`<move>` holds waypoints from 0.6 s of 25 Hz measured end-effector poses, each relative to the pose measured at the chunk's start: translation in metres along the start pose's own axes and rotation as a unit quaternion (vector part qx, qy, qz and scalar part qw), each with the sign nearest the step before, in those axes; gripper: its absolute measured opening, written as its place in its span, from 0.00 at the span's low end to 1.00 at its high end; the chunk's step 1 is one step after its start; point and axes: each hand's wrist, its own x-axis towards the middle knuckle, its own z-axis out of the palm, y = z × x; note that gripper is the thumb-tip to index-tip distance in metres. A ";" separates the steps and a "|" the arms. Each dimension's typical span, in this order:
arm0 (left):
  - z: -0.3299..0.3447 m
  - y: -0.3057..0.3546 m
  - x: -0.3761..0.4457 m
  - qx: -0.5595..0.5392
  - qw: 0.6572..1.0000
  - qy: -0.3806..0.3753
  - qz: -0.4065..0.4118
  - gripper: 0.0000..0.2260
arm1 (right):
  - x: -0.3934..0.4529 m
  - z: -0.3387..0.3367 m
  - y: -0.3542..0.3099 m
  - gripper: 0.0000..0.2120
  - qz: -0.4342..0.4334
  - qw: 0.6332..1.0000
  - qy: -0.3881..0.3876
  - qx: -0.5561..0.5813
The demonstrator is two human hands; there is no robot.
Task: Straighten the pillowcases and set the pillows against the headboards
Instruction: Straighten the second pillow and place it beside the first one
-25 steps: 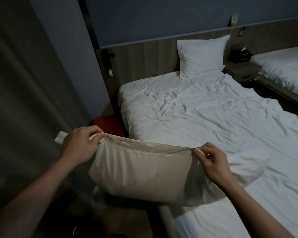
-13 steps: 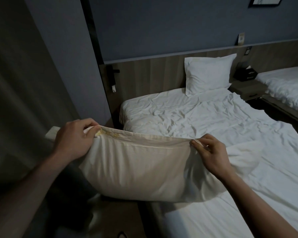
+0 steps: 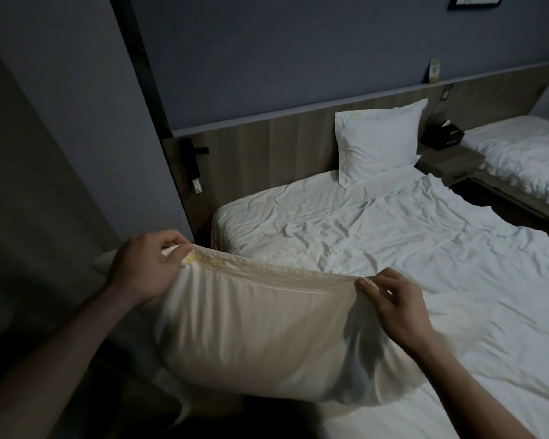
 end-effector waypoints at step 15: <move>0.020 -0.088 0.181 -0.023 0.998 -0.009 -0.063 0.10 | 0.235 0.113 -0.023 0.09 0.005 1.000 -0.017 0.012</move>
